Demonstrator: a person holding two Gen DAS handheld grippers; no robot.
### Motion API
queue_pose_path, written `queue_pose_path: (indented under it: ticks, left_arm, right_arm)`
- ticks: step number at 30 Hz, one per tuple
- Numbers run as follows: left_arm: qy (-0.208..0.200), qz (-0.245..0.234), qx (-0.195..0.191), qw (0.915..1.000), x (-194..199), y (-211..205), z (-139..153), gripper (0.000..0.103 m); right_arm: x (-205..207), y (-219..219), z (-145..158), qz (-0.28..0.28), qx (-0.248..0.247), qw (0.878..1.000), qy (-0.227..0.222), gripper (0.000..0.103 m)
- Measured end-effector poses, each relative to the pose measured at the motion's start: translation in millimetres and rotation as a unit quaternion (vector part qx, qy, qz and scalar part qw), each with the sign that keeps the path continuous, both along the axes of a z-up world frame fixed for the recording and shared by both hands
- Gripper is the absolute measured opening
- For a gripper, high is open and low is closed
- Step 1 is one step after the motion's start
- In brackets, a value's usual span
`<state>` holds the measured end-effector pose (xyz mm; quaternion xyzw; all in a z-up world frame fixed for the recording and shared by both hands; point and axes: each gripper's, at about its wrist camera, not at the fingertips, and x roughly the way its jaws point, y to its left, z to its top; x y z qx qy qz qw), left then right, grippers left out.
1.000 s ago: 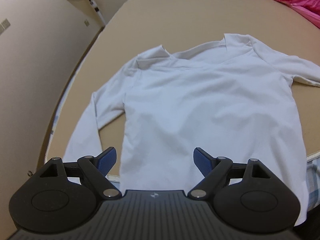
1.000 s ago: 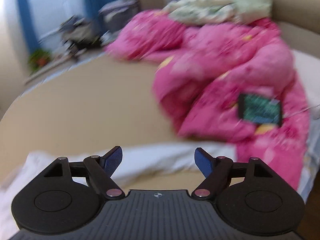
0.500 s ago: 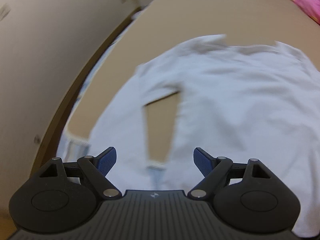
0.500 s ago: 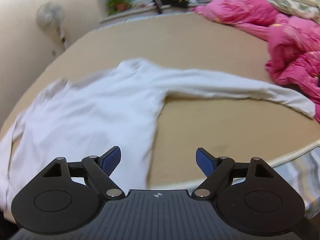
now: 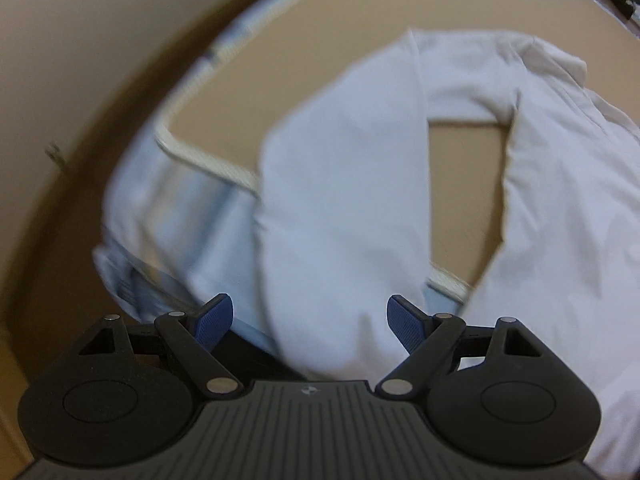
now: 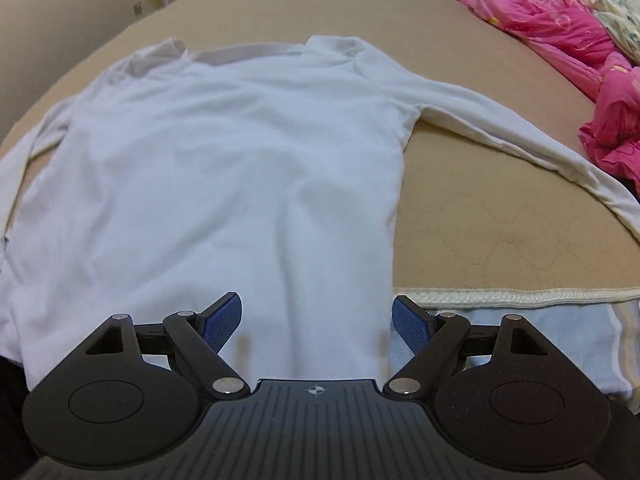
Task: Fold small clothes
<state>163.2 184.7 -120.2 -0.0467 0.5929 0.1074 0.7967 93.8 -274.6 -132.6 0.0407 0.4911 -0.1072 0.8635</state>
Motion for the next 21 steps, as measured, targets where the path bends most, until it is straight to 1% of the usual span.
queue_pose_path:
  ticks: [2, 3, 4, 6, 7, 9, 10, 11, 12, 13, 14, 15, 16, 17, 18, 19, 20, 21]
  left_arm:
    - [0.012, -0.003, -0.029, 0.9995, 2.8, -2.0, -8.7, 0.088]
    - [0.014, -0.013, -0.04, 0.999, 5.4, -5.7, -10.8, 0.088]
    - [0.014, -0.024, -0.042, 0.9987, 7.7, -12.2, -14.3, 0.088]
    - [0.024, -0.056, -0.033, 0.9976, 16.3, -26.0, -23.6, 0.093]
    - [0.034, -0.066, -0.025, 0.9969, 20.5, -30.9, -32.0, 0.097]
    - [0.062, -0.077, -0.009, 0.9951, 31.0, -37.8, -52.5, 0.096]
    - [0.054, -0.076, -0.005, 0.9956, 31.3, -38.5, -53.0, 0.093]
    - [0.04, -0.075, -0.003, 0.9963, 30.7, -38.7, -47.0, 0.071]
    - [0.034, -0.084, -0.002, 0.9959, 30.4, -37.8, -37.4, 0.048]
    - [0.038, -0.088, -0.009, 0.9953, 30.9, -33.2, -27.0, 0.009]
    - [0.042, -0.082, -0.037, 0.9951, 32.3, -22.5, -15.3, 0.007]
    - [0.032, -0.067, -0.066, 0.9951, 35.3, -4.9, 2.4, 0.007]
    - [0.012, -0.053, -0.066, 0.9964, 40.7, 12.7, 21.4, 0.007]
    - [-0.014, -0.035, -0.053, 0.9979, 48.9, 31.8, 40.9, 0.007]
    - [-0.045, -0.004, -0.039, 0.9982, 61.9, 58.8, 64.3, 0.007]
    - [-0.071, 0.037, -0.025, 0.9965, 77.4, 87.9, 85.1, 0.007]
    - [-0.093, 0.09, -0.006, 0.9915, 93.7, 120.5, 104.5, 0.012]
    - [-0.112, 0.143, 0.012, 0.9833, 108.3, 152.0, 120.2, 0.014]
  right_arm:
    - [1.7, 3.4, -1.9, 0.0, -0.004, 1.0, 0.009, 0.084]
    - [2.5, 5.9, -2.6, 0.0, -0.006, 1.0, 0.013, 0.084]
    - [3.1, 7.5, -3.3, 0.0, -0.007, 1.0, 0.018, 0.084]
    - [4.6, 11.1, -5.8, 0.001, -0.008, 1.0, 0.026, 0.084]
    - [5.5, 13.4, -7.5, 0.002, -0.009, 0.999, 0.031, 0.084]
    - [6.0, 17.6, -11.4, 0.004, -0.011, 0.999, 0.04, 0.084]
    - [6.0, 19.4, -13.0, 0.005, -0.013, 0.999, 0.045, 0.084]
    - [6.1, 21.3, -14.6, 0.007, -0.016, 0.999, 0.05, 0.084]
    - [5.5, 23.0, -15.5, 0.009, -0.021, 0.998, 0.054, 0.084]
    - [4.9, 24.0, -15.4, 0.01, -0.024, 0.998, 0.056, 0.084]
    - [4.0, 24.6, -14.6, 0.01, -0.027, 0.998, 0.056, 0.084]
    - [2.3, 24.3, -13.2, 0.01, -0.029, 0.998, 0.056, 0.084]
    - [1.3, 23.6, -12.0, 0.009, -0.03, 0.998, 0.055, 0.084]
    - [1.2, 22.9, -11.3, 0.008, -0.031, 0.998, 0.056, 0.084]
    - [1.7, 22.1, -10.7, 0.005, -0.033, 0.998, 0.056, 0.084]
    - [3.2, 21.6, -10.3, 0.002, -0.034, 0.998, 0.054, 0.084]
    - [5.5, 21.1, -9.8, -0.002, -0.035, 0.998, 0.053, 0.084]
    - [7.6, 20.6, -9.3, -0.006, -0.036, 0.998, 0.053, 0.084]
